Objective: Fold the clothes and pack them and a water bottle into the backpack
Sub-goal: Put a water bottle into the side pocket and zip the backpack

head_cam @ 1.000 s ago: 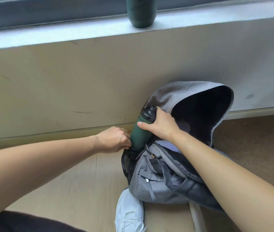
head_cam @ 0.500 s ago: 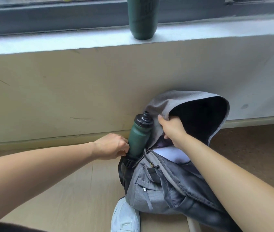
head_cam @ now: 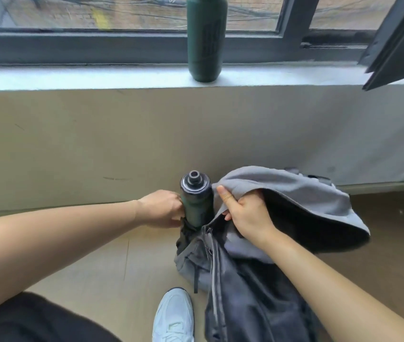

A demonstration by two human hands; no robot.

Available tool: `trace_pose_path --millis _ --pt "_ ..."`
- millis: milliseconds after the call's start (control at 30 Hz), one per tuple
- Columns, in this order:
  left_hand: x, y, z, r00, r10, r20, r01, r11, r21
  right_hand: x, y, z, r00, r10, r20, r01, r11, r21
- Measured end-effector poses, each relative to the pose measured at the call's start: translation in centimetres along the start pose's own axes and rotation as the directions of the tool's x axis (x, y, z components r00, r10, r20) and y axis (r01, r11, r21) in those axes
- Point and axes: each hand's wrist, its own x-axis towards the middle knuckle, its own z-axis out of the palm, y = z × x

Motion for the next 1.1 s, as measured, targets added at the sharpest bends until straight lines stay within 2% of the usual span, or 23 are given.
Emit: trace_pose_path --millis 67,100,167,233,300,400,533,633,700,767,900,1100 --pt "-0.2 0.7 -0.7 0.973 -0.184 0.138 0.198 0.975 -0.096 -0.7 0.7 0.4 0.996 0.083 -0.032 -0.083 0.997 0.0" --pt "-0.5 1.1 -0.9 0.955 -0.27 0.123 0.289 0.942 -0.172 -1.0 1.1 0.5 0.991 0.118 -0.061 -0.118 0.993 -0.002" --pt "-1.0 1.7 -2.1 0.913 -0.407 -0.01 0.374 0.848 -0.375 -1.6 1.7 0.5 0.98 0.167 -0.11 -0.167 0.986 0.01" --pt "-1.4 2.4 -3.5 0.86 -0.491 -0.142 0.321 0.735 -0.598 -2.1 2.2 0.3 0.966 0.209 -0.149 -0.205 0.978 0.042" --pt "-0.8 3.1 -4.9 0.848 -0.466 -0.254 0.166 0.686 -0.708 -2.3 2.5 0.2 0.958 0.23 -0.171 -0.221 0.973 0.071" --pt "1.0 4.3 -6.0 0.875 -0.371 -0.312 0.084 0.75 -0.656 -2.3 2.6 0.0 0.955 0.221 -0.198 -0.206 0.974 0.091" --pt "2.2 4.2 -6.7 0.871 -0.422 -0.252 0.221 0.795 -0.565 -2.5 2.2 0.2 0.951 0.206 -0.229 -0.17 0.971 0.166" --pt "3.1 4.0 -7.1 0.91 -0.396 -0.119 0.29 0.817 -0.499 -2.5 1.6 0.6 0.936 0.208 -0.285 -0.147 0.964 0.221" --pt "3.1 4.0 -6.8 0.949 -0.309 -0.058 0.244 0.84 -0.484 -2.4 1.2 0.6 0.924 0.221 -0.311 -0.133 0.95 0.282" --pt "2.6 4.0 -6.2 0.972 -0.226 -0.058 0.169 0.855 -0.49 -2.4 1.0 0.5 0.917 0.243 -0.316 -0.138 0.937 0.321" --pt "2.2 3.9 -5.3 0.988 -0.134 -0.083 0.082 0.886 -0.456 -2.5 1.1 0.4 0.911 0.241 -0.333 -0.159 0.954 0.255" --pt "3.0 4.3 -5.9 0.947 -0.315 0.06 0.306 0.835 -0.458 -2.7 1.0 0.3 0.927 0.153 -0.341 -0.098 0.98 0.171"
